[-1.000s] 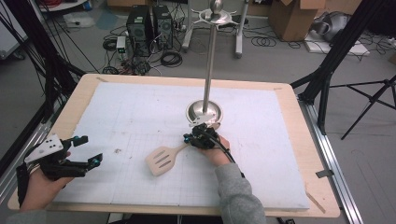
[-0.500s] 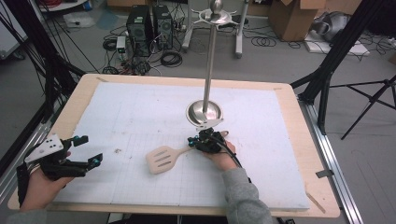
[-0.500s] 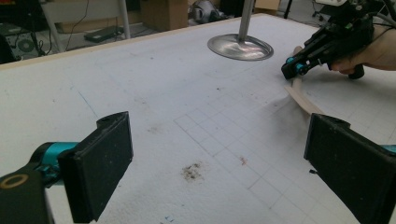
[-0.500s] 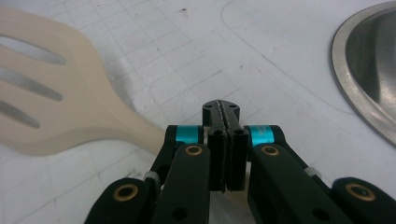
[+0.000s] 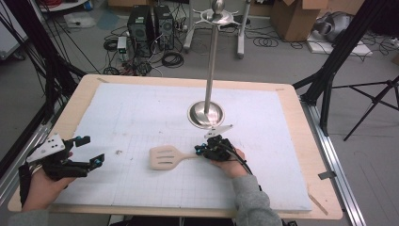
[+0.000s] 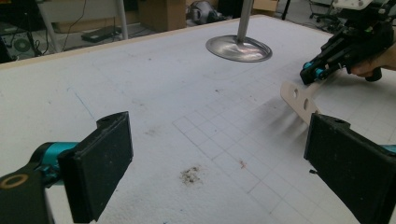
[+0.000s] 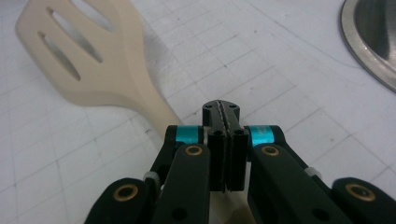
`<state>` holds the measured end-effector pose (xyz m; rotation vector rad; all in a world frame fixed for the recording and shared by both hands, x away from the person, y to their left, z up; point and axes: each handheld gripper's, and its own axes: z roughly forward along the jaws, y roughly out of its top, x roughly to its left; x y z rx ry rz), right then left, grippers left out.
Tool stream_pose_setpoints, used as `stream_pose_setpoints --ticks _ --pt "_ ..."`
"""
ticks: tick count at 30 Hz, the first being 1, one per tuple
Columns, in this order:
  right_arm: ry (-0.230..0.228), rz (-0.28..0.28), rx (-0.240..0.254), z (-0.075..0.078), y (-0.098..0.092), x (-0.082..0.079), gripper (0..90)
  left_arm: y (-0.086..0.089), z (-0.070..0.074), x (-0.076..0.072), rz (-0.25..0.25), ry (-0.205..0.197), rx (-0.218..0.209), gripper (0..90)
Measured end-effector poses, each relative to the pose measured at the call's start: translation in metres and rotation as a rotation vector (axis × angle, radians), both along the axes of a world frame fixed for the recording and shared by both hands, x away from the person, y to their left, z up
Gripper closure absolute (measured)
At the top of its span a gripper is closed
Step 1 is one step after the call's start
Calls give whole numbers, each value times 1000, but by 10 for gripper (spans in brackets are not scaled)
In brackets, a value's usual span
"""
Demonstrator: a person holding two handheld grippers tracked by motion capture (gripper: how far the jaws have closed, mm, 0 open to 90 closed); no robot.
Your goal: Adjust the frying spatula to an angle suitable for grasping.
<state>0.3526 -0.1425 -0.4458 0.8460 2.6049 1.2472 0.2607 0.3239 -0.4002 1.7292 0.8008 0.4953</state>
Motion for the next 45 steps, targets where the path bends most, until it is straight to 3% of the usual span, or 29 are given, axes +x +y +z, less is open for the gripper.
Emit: stream_pose_setpoints --ticks 5,10,13,16,21,25,26,28,31,32,35,45 --pt "-8 6 -11 -1 -3 -4 900 0 0 1 -2 0 -4 83" --pt "31 -16 22 -1 -4 -4 900 -2 -1 5 -10 2 -2 83" --pt "10 -30 52 4 1 -7 900 -4 -1 7 -15 5 3 83" --pt "4 -65 83 10 19 -8 900 -8 -2 9 -23 10 8 83" --pt "-19 -78 25 8 46 -4 900 -8 -2 9 -24 8 6 83" --pt "-5 -79 10 4 52 0 900 -6 -3 10 -19 13 3 83" --pt "12 -72 -13 0 53 2 900 -5 -3 10 -18 15 4 83" --pt "25 -65 -1 0 52 1 900 -5 -3 10 -18 13 6 83" --pt "19 -38 -13 1 53 -2 900 -5 -3 9 -19 13 6 83" --pt "14 7 -21 1 52 -6 900 -6 -3 9 -19 13 5 83" --pt "15 57 -19 1 49 -11 900 -6 -3 9 -19 13 9 83" --pt "30 89 18 -2 32 -21 900 -5 -2 8 -18 10 6 83"
